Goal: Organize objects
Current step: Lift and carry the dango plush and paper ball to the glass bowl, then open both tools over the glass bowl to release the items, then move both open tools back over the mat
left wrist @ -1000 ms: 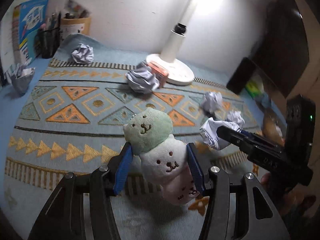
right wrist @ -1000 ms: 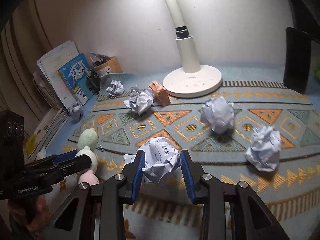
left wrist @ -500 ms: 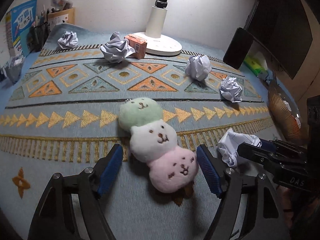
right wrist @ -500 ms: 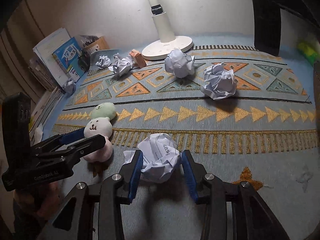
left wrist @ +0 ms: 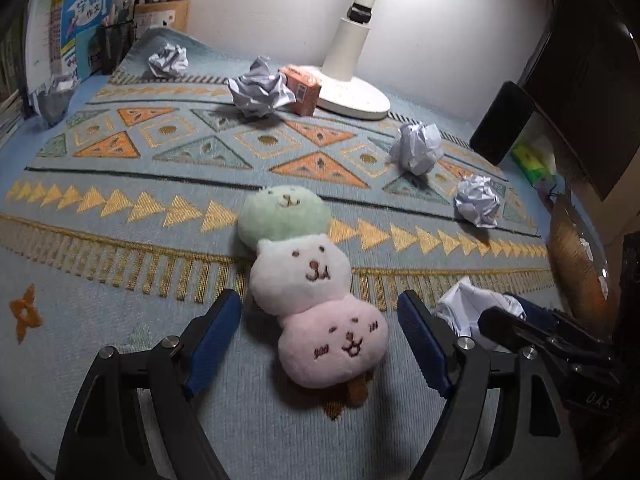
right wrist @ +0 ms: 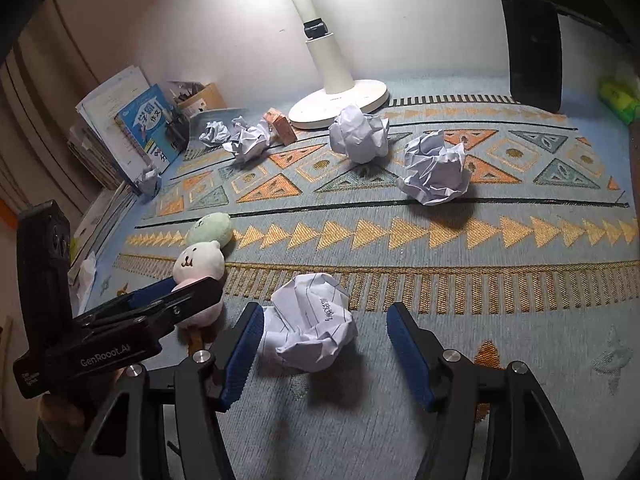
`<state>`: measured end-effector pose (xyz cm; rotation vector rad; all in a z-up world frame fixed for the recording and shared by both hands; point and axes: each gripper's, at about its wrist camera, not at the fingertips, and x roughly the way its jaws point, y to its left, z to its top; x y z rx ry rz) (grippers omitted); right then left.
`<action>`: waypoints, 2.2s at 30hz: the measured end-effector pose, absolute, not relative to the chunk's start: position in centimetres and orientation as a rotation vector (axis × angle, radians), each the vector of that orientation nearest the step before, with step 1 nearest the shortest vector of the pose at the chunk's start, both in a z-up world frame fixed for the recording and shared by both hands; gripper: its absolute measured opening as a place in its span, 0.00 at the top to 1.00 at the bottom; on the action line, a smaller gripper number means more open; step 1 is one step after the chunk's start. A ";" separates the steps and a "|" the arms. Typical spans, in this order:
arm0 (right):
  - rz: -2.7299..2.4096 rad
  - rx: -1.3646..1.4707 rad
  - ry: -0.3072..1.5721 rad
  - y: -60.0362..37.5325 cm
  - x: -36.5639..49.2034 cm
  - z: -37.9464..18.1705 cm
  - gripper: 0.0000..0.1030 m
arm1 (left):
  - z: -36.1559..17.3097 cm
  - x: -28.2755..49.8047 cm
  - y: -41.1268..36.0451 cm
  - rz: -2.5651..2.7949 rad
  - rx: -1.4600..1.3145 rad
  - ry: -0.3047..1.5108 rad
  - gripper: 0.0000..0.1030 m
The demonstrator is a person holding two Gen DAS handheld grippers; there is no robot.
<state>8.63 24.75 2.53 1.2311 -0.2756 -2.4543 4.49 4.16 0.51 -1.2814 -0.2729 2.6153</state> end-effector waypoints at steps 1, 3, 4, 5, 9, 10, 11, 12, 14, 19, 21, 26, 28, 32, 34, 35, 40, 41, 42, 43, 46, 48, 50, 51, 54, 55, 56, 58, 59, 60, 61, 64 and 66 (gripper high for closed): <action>-2.444 1.232 -0.284 24.7 8.6 2.3 0.51 | 0.5 4.5 4.6 2.618 -1.286 -0.240 0.38; -2.431 1.245 -0.283 24.3 8.5 1.9 0.65 | 0.6 4.8 5.6 2.649 -1.278 -0.136 0.46; -2.434 1.246 -0.277 24.2 8.5 1.8 0.66 | 0.7 5.0 5.9 2.658 -1.265 -0.111 0.49; -2.447 1.240 -0.272 24.2 8.6 1.9 0.66 | 0.8 5.2 6.0 2.662 -1.255 -0.098 0.50; -2.507 1.147 -0.307 25.5 9.7 3.6 0.67 | 2.1 6.3 6.8 2.598 -1.181 -0.155 0.50; -2.524 1.123 -0.327 26.2 10.0 4.3 0.67 | 2.7 6.5 7.3 2.593 -1.163 -0.154 0.50; -2.546 1.096 -0.350 27.1 10.3 5.1 0.67 | 3.4 6.7 7.9 2.590 -1.141 -0.143 0.50; -2.570 1.070 -0.373 28.0 10.6 5.9 0.67 | 4.1 6.9 8.6 2.582 -1.115 -0.132 0.50; -2.632 1.012 -0.421 30.4 11.3 7.7 0.67 | 5.7 7.3 10.2 2.555 -1.055 -0.129 0.50; -2.827 0.830 -0.567 38.1 14.0 13.1 0.67 | 10.1 7.4 16.3 2.433 -0.916 -0.115 0.50; -2.925 0.748 -0.622 41.3 15.4 15.1 0.67 | 11.4 7.1 19.3 2.364 -0.890 -0.118 0.50; -3.225 0.714 -0.600 47.6 17.5 17.3 0.67 | 11.9 7.2 26.6 2.195 -0.842 -0.136 0.50; -3.255 0.743 -0.645 49.8 17.7 17.1 0.67 | 11.5 7.2 29.3 2.135 -0.841 -0.130 0.50; -3.309 0.799 -0.736 53.4 17.4 16.3 0.67 | 11.3 6.4 33.7 2.062 -0.826 -0.100 0.49; -3.381 0.897 -0.716 54.4 16.7 15.5 0.66 | 11.0 5.6 35.4 2.034 -0.852 -0.087 0.42; -3.362 0.945 -0.728 54.8 16.1 15.1 0.66 | 10.7 5.2 35.8 2.010 -0.885 -0.099 0.32; -3.261 1.046 -0.862 56.2 16.3 13.2 0.63 | 9.7 5.5 34.6 2.078 -0.920 -0.115 0.15; -3.252 1.038 -0.863 56.1 16.5 13.2 0.62 | 9.5 5.7 33.9 2.084 -0.925 -0.111 0.15; -3.243 1.033 -0.858 55.9 16.6 13.1 0.60 | 9.4 5.8 33.1 2.093 -0.925 -0.112 0.15; -3.239 1.031 -0.847 55.5 16.7 13.1 0.52 | 9.3 6.0 32.3 2.105 -0.922 -0.116 0.15; -3.235 0.989 -0.805 53.7 16.6 13.5 0.45 | 9.2 6.2 29.4 2.153 -0.923 -0.140 0.15; -3.201 0.960 -0.761 52.1 16.2 13.6 0.45 | 9.0 6.2 27.0 2.190 -0.923 -0.174 0.15; -3.171 0.928 -0.697 49.7 16.0 14.2 0.45 | 8.9 6.6 24.4 2.243 -0.918 -0.197 0.15; -3.154 0.921 -0.655 48.4 15.8 14.4 0.43 | 8.9 6.9 23.0 2.275 -0.910 -0.208 0.15; -3.089 0.891 -0.529 44.2 15.1 15.0 0.40 | 9.1 7.7 19.0 2.381 -0.881 -0.228 0.15; -3.063 0.881 -0.490 42.7 14.8 15.1 0.40 | 9.2 7.8 17.7 2.410 -0.876 -0.230 0.15; -3.038 0.878 -0.454 41.2 14.4 15.1 0.40 | 9.2 7.9 16.3 2.439 -0.875 -0.232 0.15; -2.987 0.886 -0.388 38.2 13.6 14.7 0.40 | 8.9 7.9 13.8 2.497 -0.881 -0.230 0.14; -2.961 0.896 -0.365 36.7 13.1 14.4 0.40 | 8.8 7.8 12.6 2.526 -0.884 -0.227 0.12; -2.930 0.911 -0.346 35.3 12.5 14.0 0.40 | 8.6 7.8 11.3 2.561 -0.882 -0.222 0.11; -2.899 0.930 -0.331 33.8 11.9 13.6 0.40 | 8.5 7.6 10.2 2.599 -0.880 -0.213 0.10; -2.840 0.979 -0.275 29.9 10.5 12.2 0.40 | 7.6 7.3 6.7 2.737 -0.876 -0.148 0.10; -2.815 1.007 -0.232 27.5 9.8 11.2 0.40 | 6.7 6.7 4.7 2.808 -0.898 -0.131 0.10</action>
